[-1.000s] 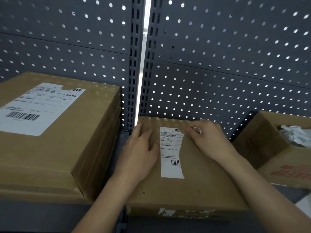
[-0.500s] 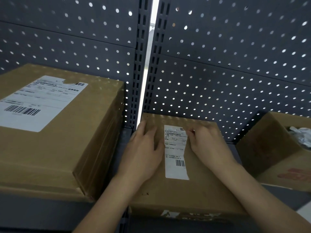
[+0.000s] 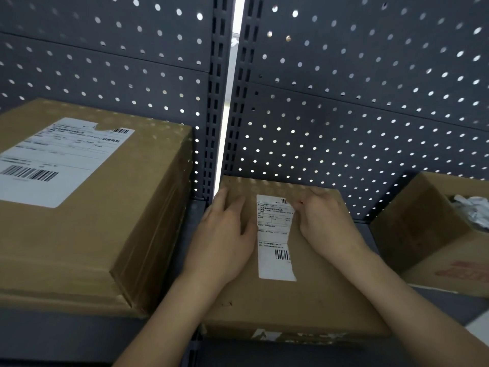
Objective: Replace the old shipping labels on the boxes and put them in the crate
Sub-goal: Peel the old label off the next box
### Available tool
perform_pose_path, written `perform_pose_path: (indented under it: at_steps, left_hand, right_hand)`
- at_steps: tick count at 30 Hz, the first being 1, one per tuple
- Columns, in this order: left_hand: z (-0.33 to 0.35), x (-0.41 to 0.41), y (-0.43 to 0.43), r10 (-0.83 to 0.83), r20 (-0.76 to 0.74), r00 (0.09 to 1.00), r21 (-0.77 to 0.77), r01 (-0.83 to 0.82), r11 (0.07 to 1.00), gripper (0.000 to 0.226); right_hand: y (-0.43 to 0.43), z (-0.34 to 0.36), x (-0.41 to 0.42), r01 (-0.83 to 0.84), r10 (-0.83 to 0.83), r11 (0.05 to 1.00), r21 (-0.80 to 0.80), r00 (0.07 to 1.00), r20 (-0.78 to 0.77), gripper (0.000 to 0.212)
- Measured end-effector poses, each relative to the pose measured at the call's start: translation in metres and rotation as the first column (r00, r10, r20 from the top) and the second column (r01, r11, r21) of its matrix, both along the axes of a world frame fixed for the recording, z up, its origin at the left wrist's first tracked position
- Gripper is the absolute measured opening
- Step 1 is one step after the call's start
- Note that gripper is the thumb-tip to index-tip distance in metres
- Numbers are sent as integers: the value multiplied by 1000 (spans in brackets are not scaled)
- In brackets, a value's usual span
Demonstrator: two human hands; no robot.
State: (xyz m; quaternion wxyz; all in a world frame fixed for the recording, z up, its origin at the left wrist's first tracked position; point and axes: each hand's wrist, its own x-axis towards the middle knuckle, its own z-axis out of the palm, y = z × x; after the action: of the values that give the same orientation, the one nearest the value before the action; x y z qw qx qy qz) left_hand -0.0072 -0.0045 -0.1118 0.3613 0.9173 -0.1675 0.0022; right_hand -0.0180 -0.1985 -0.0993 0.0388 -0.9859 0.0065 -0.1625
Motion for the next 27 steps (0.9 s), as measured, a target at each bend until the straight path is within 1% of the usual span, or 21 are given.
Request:
perform_pose_path:
  at_steps: [2, 3, 5, 11, 13, 15, 17, 18, 20, 21, 22, 24, 25, 26, 27]
  left_hand:
    - [0, 0, 0, -4, -2, 1000, -8, 4, 1000, 55]
    - [0, 0, 1, -6, -1, 1000, -11, 6, 1000, 55]
    - [0, -1, 1, -10, 1, 1000, -16, 10, 1000, 55]
    - [0, 0, 1, -7, 2, 1000, -18, 7, 1000, 56]
    - [0, -1, 0, -6, 6, 1000, -16, 6, 1000, 55]
    - [-1, -1, 0, -4, 13, 1000, -13, 4, 1000, 55]
    - [0, -1, 0, 0, 13, 1000, -9, 0, 1000, 54]
    - [0, -1, 0, 1, 12, 1000, -8, -1, 1000, 54]
    - [1, -1, 0, -1, 10, 1000, -10, 1, 1000, 54]
    - [1, -1, 0, -2, 9, 1000, -11, 2, 1000, 54]
    - [1, -1, 0, -1, 9, 1000, -12, 1, 1000, 54]
    - [0, 0, 0, 2, 8, 1000, -9, -2, 1000, 54]
    - [0, 0, 0, 1, 8, 1000, -6, -1, 1000, 54]
    - [-1, 0, 0, 0, 6, 1000, -5, 0, 1000, 54]
    - [-1, 0, 0, -2, 5, 1000, -5, 2, 1000, 54]
  right_hand:
    - [-5, 2, -4, 3, -15, 979, 202, 998, 56, 21]
    - [-5, 4, -7, 23, -40, 966, 257, 997, 61, 20]
    - [-4, 5, -8, 54, -70, 962, 267, 996, 54, 18]
    - [-3, -2, 0, 51, -55, 993, 107, 998, 32, 15]
    - [5, -1, -5, 48, -49, 999, 18, 998, 34, 14]
    - [12, 0, -8, 44, -45, 994, -99, 999, -10, 25]
    - [13, 2, -7, 42, -50, 990, -138, 997, -55, 36]
    - [13, 3, -6, 41, -50, 990, -138, 996, -67, 36]
    - [10, 4, -4, 26, -32, 995, -95, 998, -56, 23]
    - [7, 3, -3, 15, -16, 999, -36, 999, -30, 18]
    - [4, 3, -3, 15, -14, 999, 45, 1000, -13, 21]
    - [-4, 2, -5, 37, -48, 976, 213, 998, 50, 20]
    - [-7, 2, -5, 51, -75, 963, 266, 994, 81, 18]
    - [-9, 2, -5, 60, -88, 958, 279, 992, 88, 17]
    - [-10, 1, -4, 70, -92, 964, 257, 993, 75, 17]
